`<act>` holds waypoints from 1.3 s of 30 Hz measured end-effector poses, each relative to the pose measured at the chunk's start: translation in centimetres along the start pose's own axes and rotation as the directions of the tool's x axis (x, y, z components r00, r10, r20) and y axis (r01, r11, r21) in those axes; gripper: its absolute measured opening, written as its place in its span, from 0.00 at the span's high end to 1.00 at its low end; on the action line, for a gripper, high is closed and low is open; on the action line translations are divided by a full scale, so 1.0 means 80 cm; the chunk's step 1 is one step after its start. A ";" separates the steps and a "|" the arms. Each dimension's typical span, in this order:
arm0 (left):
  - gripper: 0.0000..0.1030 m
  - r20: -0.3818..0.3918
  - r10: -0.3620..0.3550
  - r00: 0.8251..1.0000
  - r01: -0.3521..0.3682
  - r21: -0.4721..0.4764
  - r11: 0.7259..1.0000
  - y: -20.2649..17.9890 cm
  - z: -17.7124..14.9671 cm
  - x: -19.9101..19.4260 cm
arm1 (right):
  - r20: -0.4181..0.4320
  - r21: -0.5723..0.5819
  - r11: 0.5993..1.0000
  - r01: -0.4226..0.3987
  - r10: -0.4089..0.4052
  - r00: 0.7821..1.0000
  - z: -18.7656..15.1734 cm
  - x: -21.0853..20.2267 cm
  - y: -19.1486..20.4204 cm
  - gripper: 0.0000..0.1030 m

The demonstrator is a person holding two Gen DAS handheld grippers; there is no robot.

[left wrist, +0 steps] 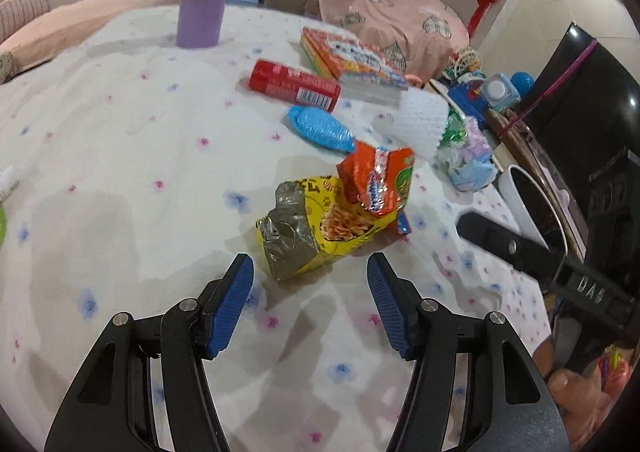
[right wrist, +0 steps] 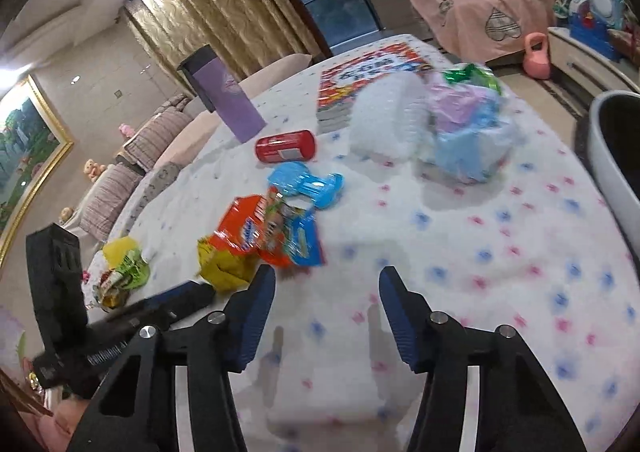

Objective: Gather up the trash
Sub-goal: 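Move the left tool toward the yellow snack bag while the right tool approaches the orange wrappers, then close the left tool on the yellow snack bag while the right tool grasps orange and blue wrappers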

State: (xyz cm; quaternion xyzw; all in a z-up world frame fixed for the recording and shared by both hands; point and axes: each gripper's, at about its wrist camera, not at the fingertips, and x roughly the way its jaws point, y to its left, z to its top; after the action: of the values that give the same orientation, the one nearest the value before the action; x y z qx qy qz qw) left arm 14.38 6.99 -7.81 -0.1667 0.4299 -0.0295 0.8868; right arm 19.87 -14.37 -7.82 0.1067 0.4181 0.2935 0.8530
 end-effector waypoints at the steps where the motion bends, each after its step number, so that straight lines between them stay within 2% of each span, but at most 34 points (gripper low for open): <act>1: 0.42 -0.004 -0.006 1.000 0.006 -0.003 1.000 0.002 0.001 0.002 | -0.008 0.000 1.000 -0.014 0.014 1.000 0.006 0.009 0.005 0.48; 4: 0.52 -0.014 -0.019 1.000 0.019 0.007 1.000 0.001 0.005 0.008 | -0.022 -0.010 0.999 -0.036 0.036 0.999 0.018 0.029 0.015 0.50; 6: 0.66 -0.024 -0.031 0.999 0.031 0.016 0.999 -0.001 0.006 0.012 | -0.034 -0.016 0.999 -0.052 0.052 0.998 0.025 0.042 0.021 0.53; 7: 0.70 -0.031 -0.040 0.999 0.040 0.023 0.999 -0.003 0.006 0.014 | -0.049 -0.016 0.998 -0.059 0.058 0.997 0.029 0.054 0.023 0.59; 8: 0.75 -0.035 -0.039 0.999 0.040 0.029 0.999 -0.004 0.006 0.016 | -0.058 -0.016 0.998 -0.063 0.062 0.996 0.031 0.059 0.023 0.70; 10: 0.84 -0.035 -0.039 0.999 0.041 0.034 0.999 -0.005 0.006 0.016 | -0.080 -0.020 0.998 -0.060 0.058 0.995 0.033 0.073 0.025 0.85; 11: 0.91 -0.042 -0.047 0.998 0.048 0.030 0.998 -0.004 0.006 0.017 | -0.072 -0.024 0.998 -0.056 0.054 0.996 0.033 0.072 0.025 0.86; 13: 0.98 -0.044 -0.053 0.998 0.054 0.025 0.998 -0.004 0.005 0.017 | -0.057 -0.021 0.998 -0.055 0.053 0.997 0.031 0.063 0.019 0.89; 16: 0.99 -0.037 -0.061 0.997 0.062 0.037 0.997 -0.010 0.005 0.013 | -0.041 -0.002 0.999 -0.046 0.046 0.998 0.027 0.044 0.003 0.94; 28: 0.99 -0.008 -0.091 0.996 0.092 0.102 0.991 -0.058 0.005 -0.006 | 0.047 0.076 0.997 0.017 -0.021 0.999 -0.006 -0.053 -0.058 0.95; 39: 0.99 -0.028 -0.169 0.985 0.172 0.181 0.968 -0.147 0.006 0.000 | 0.126 0.152 0.982 0.109 -0.129 0.984 -0.029 -0.132 -0.119 0.95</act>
State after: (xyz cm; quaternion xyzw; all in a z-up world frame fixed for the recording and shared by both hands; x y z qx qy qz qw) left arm 15.86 -3.93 -3.76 -0.1209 0.4149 -0.1459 0.8899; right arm 16.97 -28.40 -6.48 0.1628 0.3851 0.2028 0.8855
